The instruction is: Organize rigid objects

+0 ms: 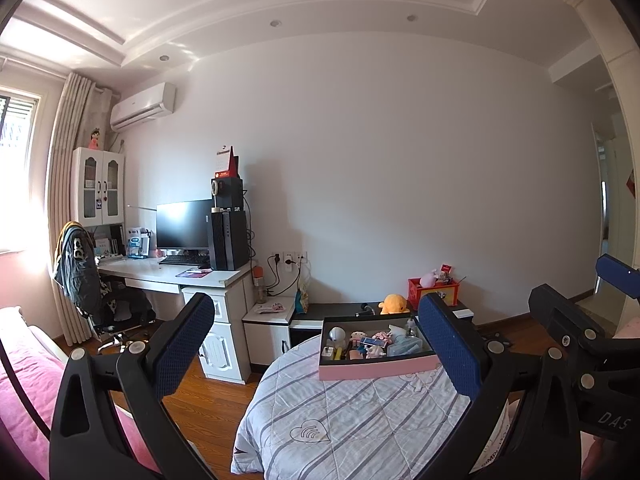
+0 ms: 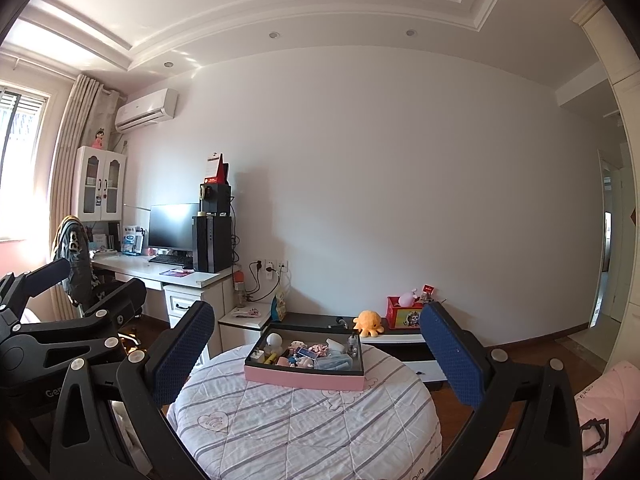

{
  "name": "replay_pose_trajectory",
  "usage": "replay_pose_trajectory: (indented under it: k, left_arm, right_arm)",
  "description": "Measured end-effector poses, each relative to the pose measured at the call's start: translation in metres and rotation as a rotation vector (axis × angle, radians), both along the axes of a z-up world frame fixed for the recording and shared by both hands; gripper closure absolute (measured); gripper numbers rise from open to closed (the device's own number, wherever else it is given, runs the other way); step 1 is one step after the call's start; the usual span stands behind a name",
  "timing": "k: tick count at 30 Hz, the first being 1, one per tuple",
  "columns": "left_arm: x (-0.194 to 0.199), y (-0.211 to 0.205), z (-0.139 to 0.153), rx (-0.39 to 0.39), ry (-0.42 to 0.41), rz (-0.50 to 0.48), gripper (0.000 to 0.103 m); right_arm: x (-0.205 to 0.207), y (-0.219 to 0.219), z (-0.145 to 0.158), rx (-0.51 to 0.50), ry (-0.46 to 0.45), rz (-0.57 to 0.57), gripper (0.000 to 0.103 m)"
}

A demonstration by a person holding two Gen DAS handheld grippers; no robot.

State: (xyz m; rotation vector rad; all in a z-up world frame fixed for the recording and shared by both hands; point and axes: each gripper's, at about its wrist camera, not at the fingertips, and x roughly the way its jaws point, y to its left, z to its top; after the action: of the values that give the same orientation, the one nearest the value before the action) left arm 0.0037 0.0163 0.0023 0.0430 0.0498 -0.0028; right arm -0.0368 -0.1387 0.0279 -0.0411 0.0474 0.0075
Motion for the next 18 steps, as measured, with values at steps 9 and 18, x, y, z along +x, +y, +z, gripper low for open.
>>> replay_pose_trajectory:
  k: [9,18]
  left_arm:
    - [-0.0008,-0.0002,-0.0001,0.003,-0.009,-0.005,0.000]
    - [0.0001,-0.0001,-0.0002,0.004,-0.007,-0.005,0.000]
  right_arm:
    - [-0.0027,0.0029,-0.0016,0.001,-0.001,-0.014,0.000]
    - [-0.0020,0.0039,-0.0020,0.002,0.000,-0.016,0.000]
